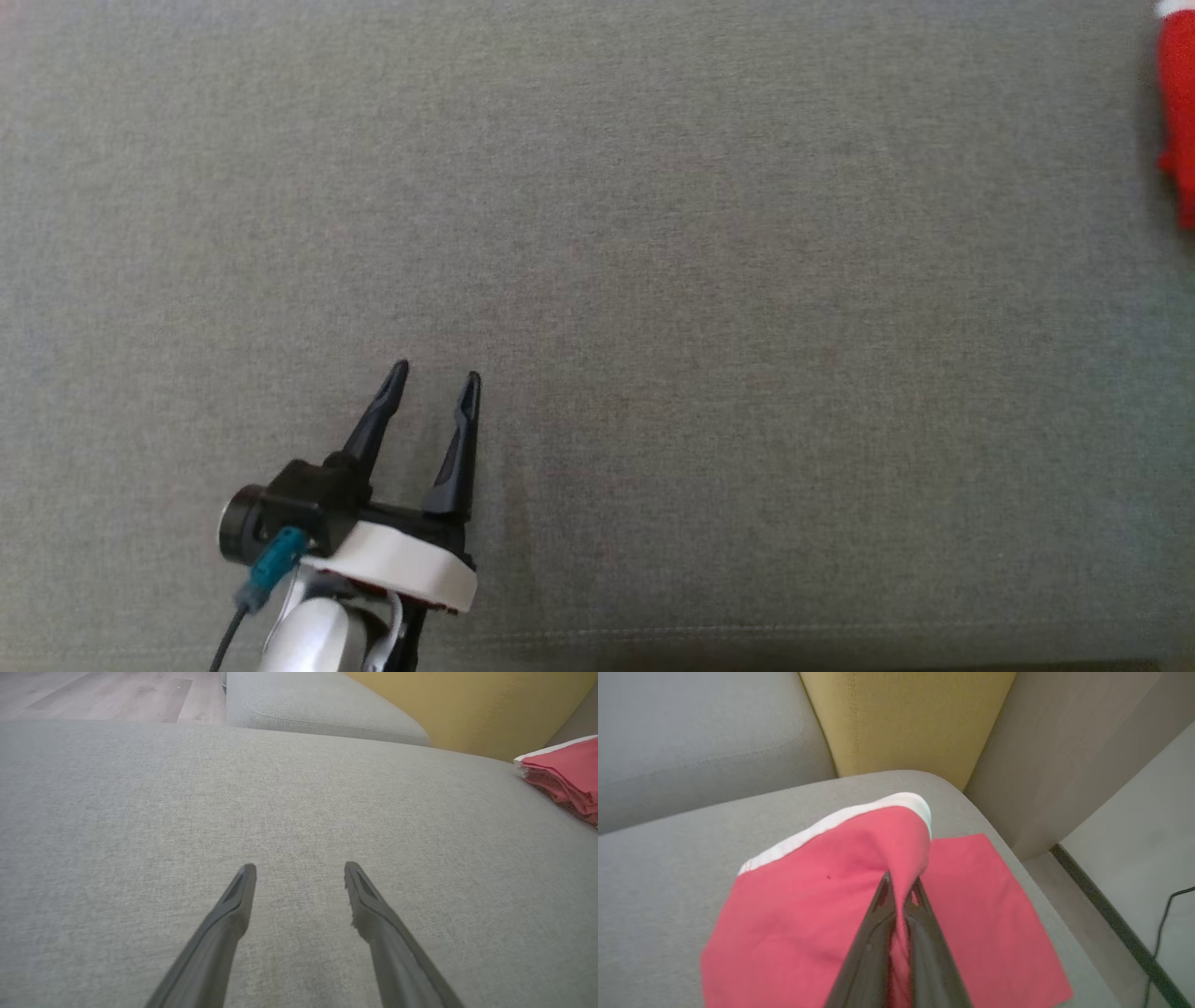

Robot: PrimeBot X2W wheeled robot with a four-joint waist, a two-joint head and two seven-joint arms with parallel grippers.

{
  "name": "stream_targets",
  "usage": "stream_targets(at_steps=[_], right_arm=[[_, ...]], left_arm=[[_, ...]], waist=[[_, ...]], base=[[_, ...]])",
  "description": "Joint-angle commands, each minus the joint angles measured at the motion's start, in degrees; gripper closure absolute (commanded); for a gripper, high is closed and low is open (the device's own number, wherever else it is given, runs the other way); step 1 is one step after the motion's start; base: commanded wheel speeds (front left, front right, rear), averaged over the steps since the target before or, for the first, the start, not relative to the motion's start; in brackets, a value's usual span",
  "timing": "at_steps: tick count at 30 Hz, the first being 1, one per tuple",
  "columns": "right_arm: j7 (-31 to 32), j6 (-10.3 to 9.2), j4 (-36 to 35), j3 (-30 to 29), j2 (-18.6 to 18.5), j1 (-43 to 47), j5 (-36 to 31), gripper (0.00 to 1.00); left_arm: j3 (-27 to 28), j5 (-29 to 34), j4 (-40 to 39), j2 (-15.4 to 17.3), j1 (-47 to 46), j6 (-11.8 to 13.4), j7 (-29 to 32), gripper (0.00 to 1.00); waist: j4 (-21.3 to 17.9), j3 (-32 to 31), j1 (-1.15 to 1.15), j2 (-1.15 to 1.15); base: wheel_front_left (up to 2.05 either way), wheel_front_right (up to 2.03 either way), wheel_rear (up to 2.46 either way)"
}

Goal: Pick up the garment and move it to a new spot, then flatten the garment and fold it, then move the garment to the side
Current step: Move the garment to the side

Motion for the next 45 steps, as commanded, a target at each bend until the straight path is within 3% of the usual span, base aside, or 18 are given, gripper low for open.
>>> stream_targets(at_steps=[1,8,13,22,33,39,45], right_arm=[[0.2,0.39,-2.0,-0.3,-2.6,-0.5,-3.3,0.0],[-4.3,0.39,-4.4,-2.5,-4.2,1.2,-14.5,0.0],[-9.8,0.39,-5.5,-1.1,-3.3,2.1,-15.9,0.0],[-22.7,0.39,-13.1,5.4,3.0,11.0,-7.9,0.0],[-32.9,0.39,-27.3,12.2,17.5,38.0,-4.7,0.0],[-37.8,0.39,-29.6,13.9,23.2,48.0,-4.9,0.0],[-39.9,0.39,-28.6,13.8,24.3,52.5,-3.1,0.0]], left_arm=[[2.1,0.5,-1.9,0.0,-0.3,0.0,-0.4,0.0],[3.4,0.5,-2.1,0.0,-0.3,0.3,-0.4,0.0],[3.7,-0.1,-2.3,0.0,-0.5,0.6,-0.4,0.0],[4.6,-3.1,-1.1,0.0,0.6,3.5,-0.4,0.0],[8.5,-1.9,1.4,0.0,5.7,7.0,-0.4,0.0],[8.7,-1.2,1.9,0.0,8.0,5.0,-0.4,0.0],[8.3,-1.5,2.9,0.0,8.4,3.5,-0.4,0.0]], waist=[[0.3,0.2,-0.01,0.0],[-0.6,0.1,-0.01,0.0],[-1.0,-1.5,-0.01,0.0],[0.5,-9.1,-0.01,0.0],[3.8,-19.5,-0.01,0.0],[4.4,-22.3,-0.01,0.0],[3.7,-23.6,-0.01,0.0]], base=[[0.0,0.0,0.0],[0.0,0.0,0.0],[0.0,0.0,0.0],[0.0,0.0,0.0],[0.0,0.0,0.0],[0.0,0.0,0.0],[0.0,0.0,0.0]])
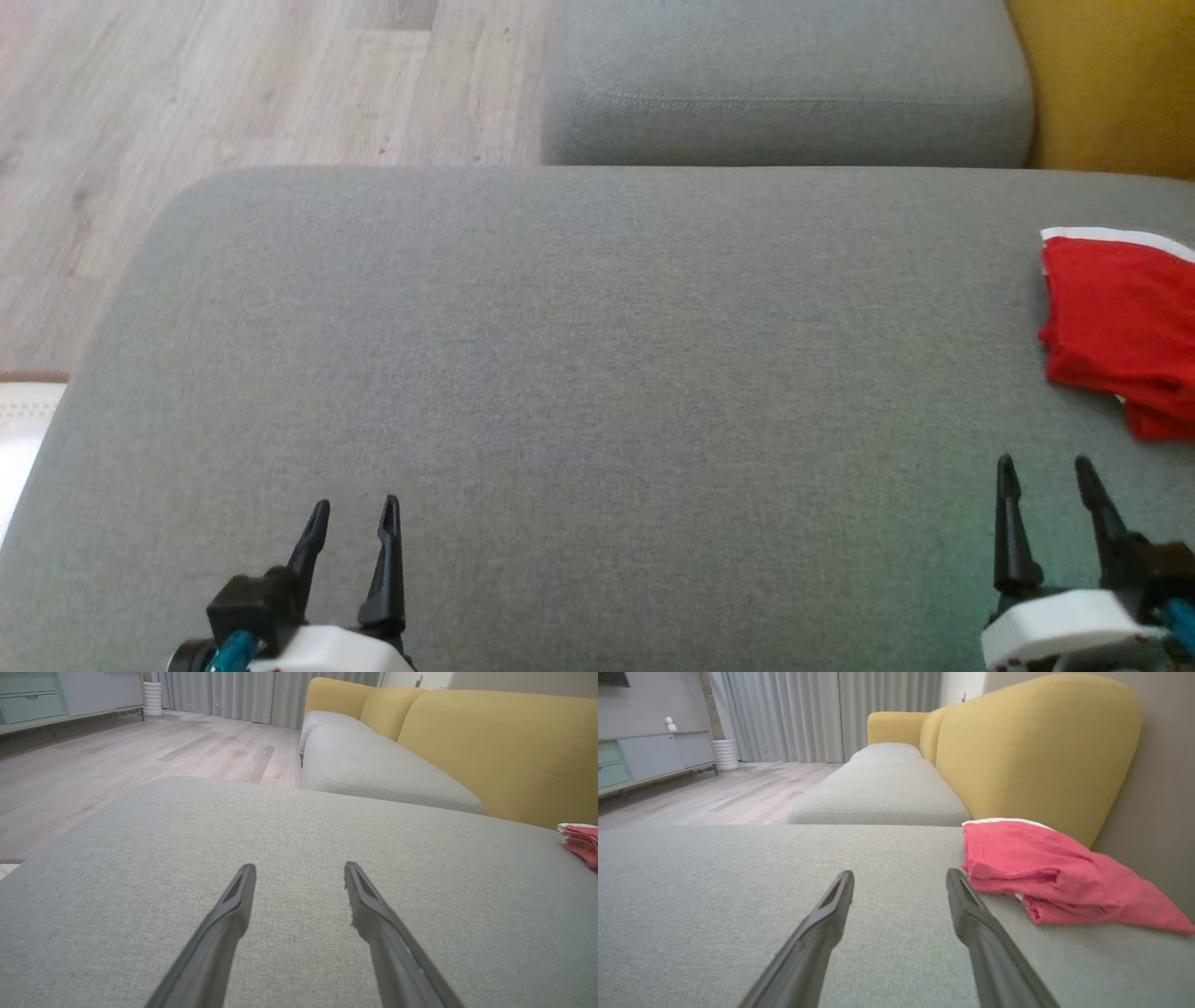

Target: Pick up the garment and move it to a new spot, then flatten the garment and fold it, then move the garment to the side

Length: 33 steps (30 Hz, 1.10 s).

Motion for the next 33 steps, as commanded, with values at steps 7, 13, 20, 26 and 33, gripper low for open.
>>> stream_targets(at_steps=[7,13,20,26,33], right_arm=[[-1.2,0.39,0.6,3.6,-0.5,-0.2,3.8,0.0],[-1.2,0.39,0.4,4.5,-0.5,-0.2,4.3,0.0],[0.3,0.0,4.9,3.4,0.1,0.7,5.3,1.0],[1.4,0.02,4.6,3.3,0.0,0.1,9.7,1.0],[2.3,0.04,4.0,3.5,0.0,-0.3,14.8,1.0]], left_arm=[[1.5,0.3,-0.7,0.0,-2.0,-0.8,-0.4,0.0],[1.3,0.2,-0.3,0.0,-2.2,-0.5,-0.4,0.0],[-0.1,-1.5,3.5,-0.1,0.2,-0.8,0.6,1.0],[0.6,-5.6,3.5,0.1,-0.5,-1.2,1.5,1.0],[1.3,-10.3,3.5,0.2,-1.3,-1.6,2.5,1.0]], waist=[[-1.4,-1.0,0.01,0.0],[-1.5,-1.1,0.01,0.0],[-1.7,-0.9,0.01,0.0],[-1.9,-0.8,0.01,0.0],[-2.2,-0.6,0.01,0.0]], base=[[0.0,0.0,0.0],[0.0,0.0,0.0],[0.0,0.0,0.0],[0.0,0.0,0.0],[0.0,0.0,0.0]])
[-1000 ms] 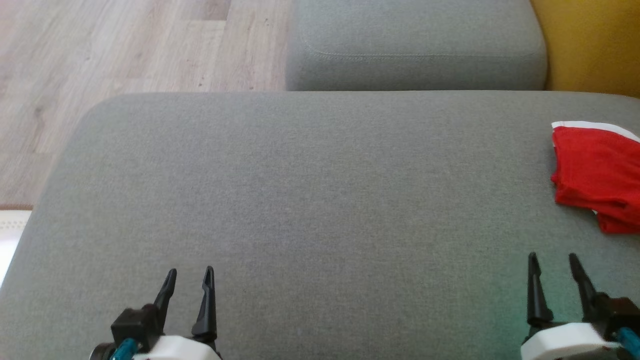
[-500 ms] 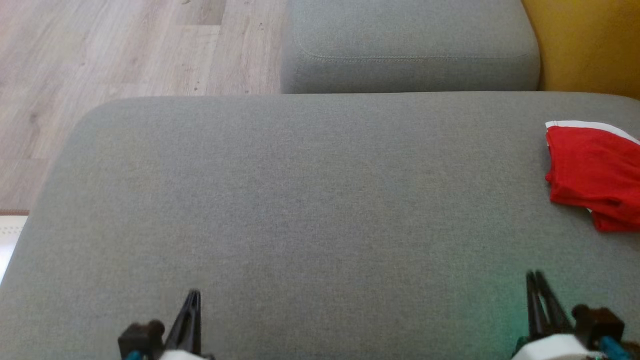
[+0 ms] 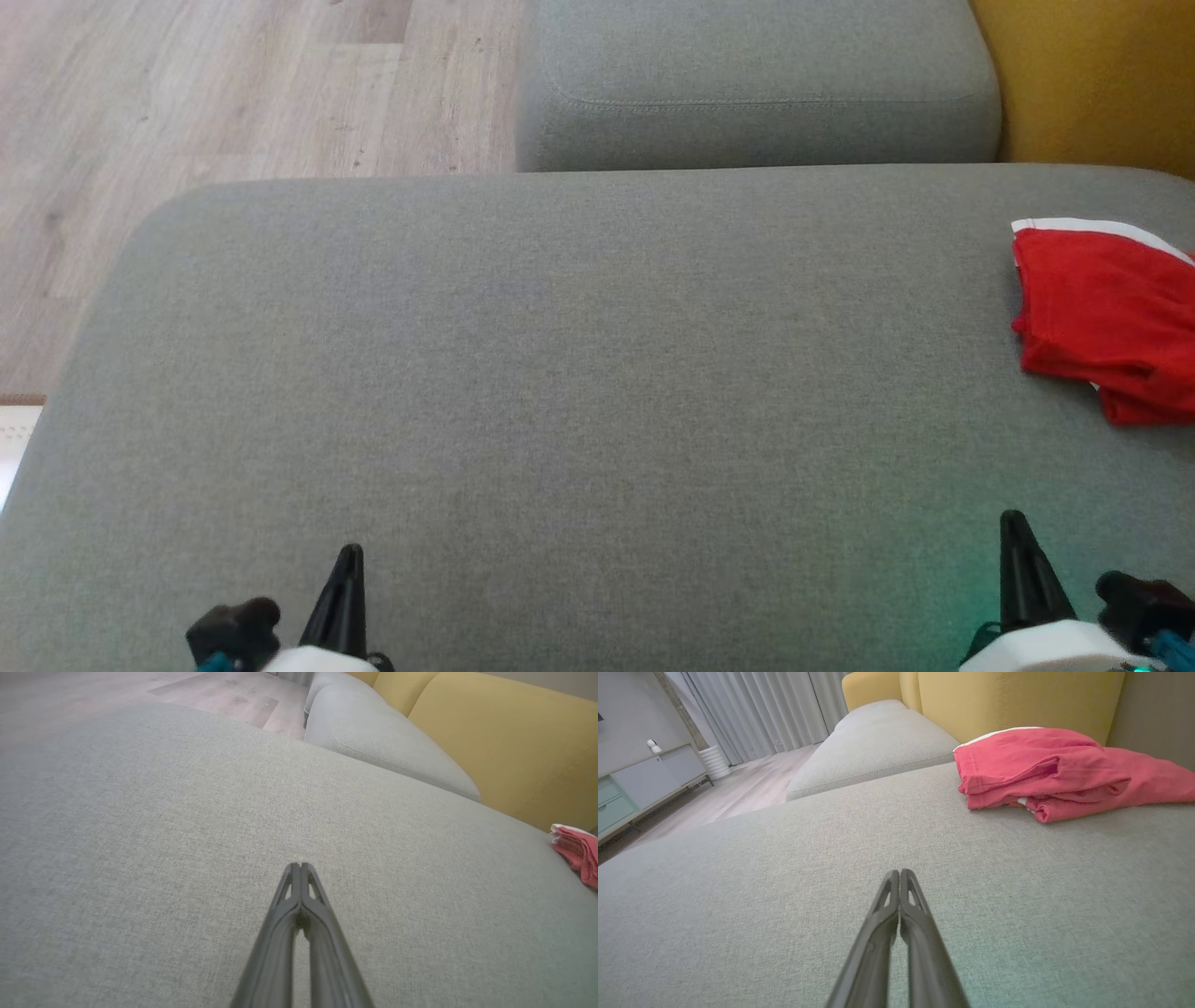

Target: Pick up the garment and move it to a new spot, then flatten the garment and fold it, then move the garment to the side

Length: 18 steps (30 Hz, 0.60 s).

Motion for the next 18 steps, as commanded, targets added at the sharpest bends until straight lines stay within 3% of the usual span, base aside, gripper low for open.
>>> stream_targets(at_steps=[1,18], right_arm=[[0.2,0.06,-2.2,-0.1,-0.1,-2.4,1.9,1.0],[3.1,0.12,-3.1,0.0,-0.2,-4.1,14.9,1.0]], left_arm=[[0.9,-1.7,-1.7,0.3,-2.8,-0.4,0.2,1.0],[2.8,-13.6,-1.9,0.6,-4.9,-1.5,2.9,1.0]], waist=[[-0.1,0.0,0.0,0.0],[-0.8,0.5,0.0,0.0]], base=[[0.0,0.0,0.0],[0.0,0.0,0.0]])
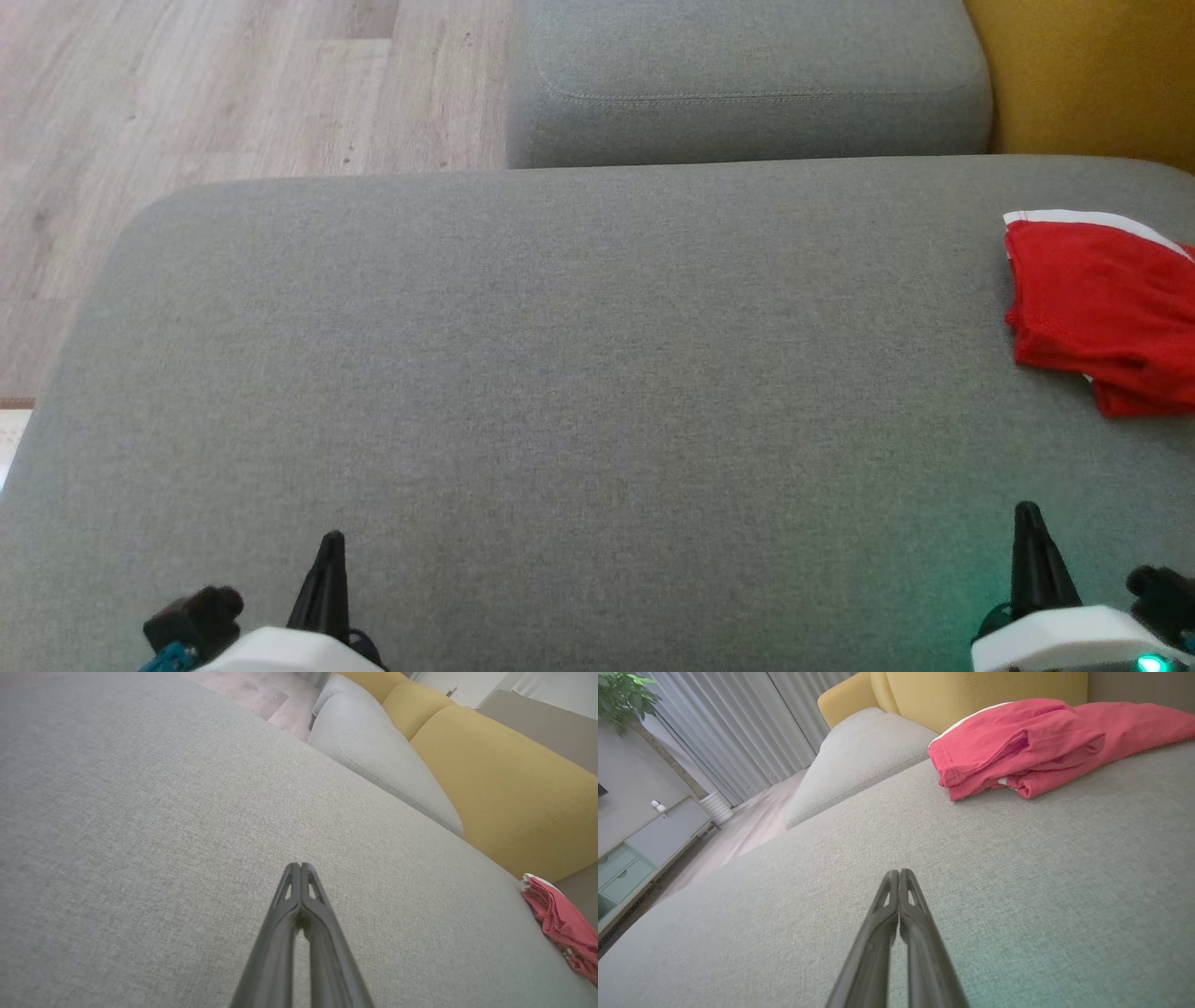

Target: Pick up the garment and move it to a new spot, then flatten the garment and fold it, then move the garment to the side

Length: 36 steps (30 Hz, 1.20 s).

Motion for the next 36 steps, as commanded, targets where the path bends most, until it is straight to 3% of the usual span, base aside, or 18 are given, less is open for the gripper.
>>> stream_targets(at_steps=[1,36], right_arm=[[0.3,0.13,-2.2,0.1,-0.2,-3.4,2.1,1.0],[6.1,0.24,-3.8,-0.1,-0.4,-6.8,27.1,1.0]], left_arm=[[1.1,-1.8,-1.8,0.5,-3.2,-0.5,0.4,1.0],[5.2,-24.6,-2.3,0.7,-7.2,-2.6,5.9,1.0]], waist=[[-0.1,0.0,0.0,0.0],[-1.6,0.9,0.0,0.0]], base=[[0.0,0.0,0.0],[0.0,0.0,0.0]])
